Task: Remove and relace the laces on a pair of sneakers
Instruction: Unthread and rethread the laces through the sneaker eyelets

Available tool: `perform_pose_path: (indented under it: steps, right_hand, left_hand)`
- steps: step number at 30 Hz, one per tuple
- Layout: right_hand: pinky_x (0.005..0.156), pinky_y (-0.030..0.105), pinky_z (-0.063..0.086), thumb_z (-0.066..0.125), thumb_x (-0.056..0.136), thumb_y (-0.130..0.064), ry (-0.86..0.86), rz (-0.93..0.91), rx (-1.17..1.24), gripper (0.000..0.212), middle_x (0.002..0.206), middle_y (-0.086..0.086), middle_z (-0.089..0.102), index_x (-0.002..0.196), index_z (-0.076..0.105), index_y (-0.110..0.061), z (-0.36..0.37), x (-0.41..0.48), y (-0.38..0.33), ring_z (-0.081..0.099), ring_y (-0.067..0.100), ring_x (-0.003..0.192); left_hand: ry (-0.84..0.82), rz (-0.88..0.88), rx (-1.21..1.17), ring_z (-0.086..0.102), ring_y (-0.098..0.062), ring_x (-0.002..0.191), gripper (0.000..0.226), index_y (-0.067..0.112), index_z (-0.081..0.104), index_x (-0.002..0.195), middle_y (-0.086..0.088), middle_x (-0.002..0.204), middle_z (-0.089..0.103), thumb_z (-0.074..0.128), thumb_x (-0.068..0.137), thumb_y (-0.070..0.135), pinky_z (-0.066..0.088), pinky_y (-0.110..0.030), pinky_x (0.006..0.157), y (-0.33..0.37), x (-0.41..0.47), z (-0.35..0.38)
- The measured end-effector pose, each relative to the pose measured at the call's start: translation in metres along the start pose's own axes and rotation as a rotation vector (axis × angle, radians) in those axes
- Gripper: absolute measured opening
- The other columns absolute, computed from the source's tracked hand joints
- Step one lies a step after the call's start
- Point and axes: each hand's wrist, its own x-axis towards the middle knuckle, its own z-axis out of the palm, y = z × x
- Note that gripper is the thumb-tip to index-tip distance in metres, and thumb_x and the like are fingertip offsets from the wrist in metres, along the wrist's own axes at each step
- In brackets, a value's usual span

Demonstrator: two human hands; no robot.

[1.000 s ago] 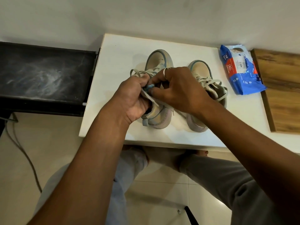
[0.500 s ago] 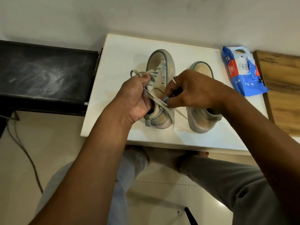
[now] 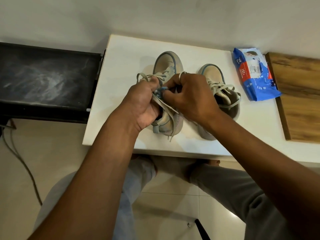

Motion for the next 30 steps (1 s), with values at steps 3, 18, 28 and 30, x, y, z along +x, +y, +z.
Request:
perform_pose_path:
  steps: [3,18,28,30]
  right_hand:
    - [0.050,0.011,0.035,0.074,0.085,-0.025,-0.020,-0.030,0.020,0.009,0.055,-0.020,0.054,0.088,0.077,-0.017,0.004,-0.004,-0.009,0.052,-0.002,0.051]
    - [0.061,0.042,0.055,0.074,0.086,-0.032,-0.256,0.140,0.047,0.011,0.076,-0.004,0.072,0.089,0.076,-0.022,-0.023,-0.020,0.008,0.065,0.016,0.066]
    - [0.052,0.016,0.045,0.073,0.087,-0.027,-0.019,0.100,0.047,0.012,0.075,-0.010,0.069,0.094,0.078,-0.018,-0.001,-0.038,0.005,0.058,0.001,0.062]
    - [0.054,0.026,0.050,0.071,0.088,-0.029,0.068,0.105,0.027,0.015,0.074,-0.007,0.069,0.093,0.078,-0.017,0.000,-0.029,0.007,0.059,0.004,0.061]
  left_hand:
    - [0.005,-0.008,-0.001,0.068,-0.029,0.103,0.039,0.003,0.052,0.134,-0.019,0.124,0.064,0.033,0.105,0.022,0.058,-0.038,0.073,0.002,0.000,-0.002]
    - [0.032,0.031,0.114,0.069,-0.032,0.101,0.026,0.005,0.062,0.120,-0.017,0.112,0.071,0.052,0.100,0.019,0.057,-0.047,0.084,0.000,0.000,0.000]
    - [0.079,0.024,0.245,0.068,-0.032,0.104,0.027,0.004,0.060,0.125,-0.018,0.116,0.068,0.050,0.099,0.008,0.059,-0.045,0.080,-0.002,0.002,-0.002]
    - [0.065,0.031,0.244,0.068,-0.032,0.105,0.028,0.005,0.059,0.126,-0.017,0.117,0.068,0.049,0.101,0.013,0.057,-0.047,0.085,-0.004,0.002,0.000]
